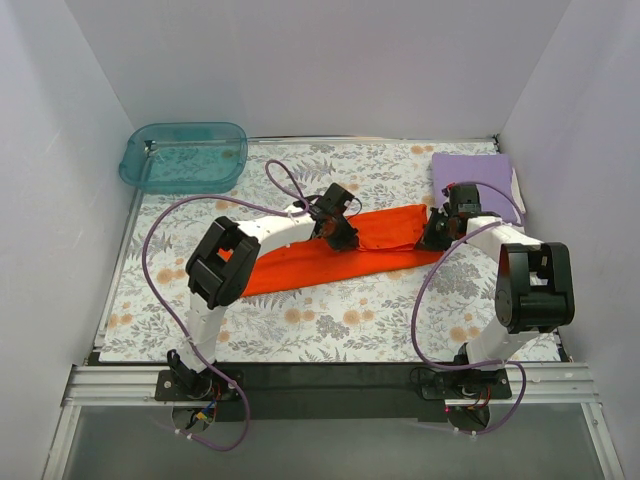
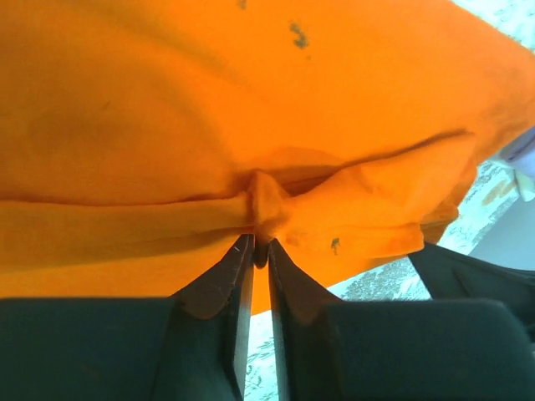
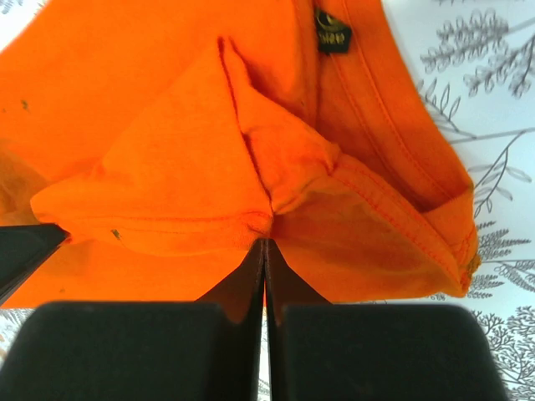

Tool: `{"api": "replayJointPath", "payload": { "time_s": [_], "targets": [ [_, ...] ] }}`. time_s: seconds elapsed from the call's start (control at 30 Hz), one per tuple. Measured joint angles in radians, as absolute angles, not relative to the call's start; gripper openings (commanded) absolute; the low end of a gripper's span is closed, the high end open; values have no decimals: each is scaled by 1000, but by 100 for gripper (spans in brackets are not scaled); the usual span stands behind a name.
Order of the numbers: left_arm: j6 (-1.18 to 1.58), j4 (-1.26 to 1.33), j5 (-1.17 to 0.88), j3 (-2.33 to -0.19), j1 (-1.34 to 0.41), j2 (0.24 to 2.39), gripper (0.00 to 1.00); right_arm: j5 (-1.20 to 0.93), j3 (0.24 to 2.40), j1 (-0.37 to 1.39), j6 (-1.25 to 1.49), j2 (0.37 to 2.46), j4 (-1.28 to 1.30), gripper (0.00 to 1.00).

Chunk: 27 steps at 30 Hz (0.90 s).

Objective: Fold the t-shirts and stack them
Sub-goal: Fold the tshirt

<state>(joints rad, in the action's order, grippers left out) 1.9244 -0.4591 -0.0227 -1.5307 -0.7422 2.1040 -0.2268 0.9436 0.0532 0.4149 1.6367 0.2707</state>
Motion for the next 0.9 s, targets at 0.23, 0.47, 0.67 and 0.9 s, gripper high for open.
{"api": "replayJointPath", "payload": {
  "time_s": [0.23, 0.47, 0.67, 0.9],
  "targets": [
    [1892, -455, 2, -1505, -743, 2096, 47, -212, 937, 52, 416, 1616, 288, 40],
    [1835, -483, 100, -1375, -740, 1918, 48, -244, 1033, 54, 407, 1581, 288, 41],
    [1791, -482, 162, -1157, -635, 1645, 45, -312, 1078, 70, 416, 1589, 264, 42],
    [1740, -500, 215, -871, -358, 1504, 43, -340, 1061, 80, 444, 1665, 224, 42]
  ]
}}
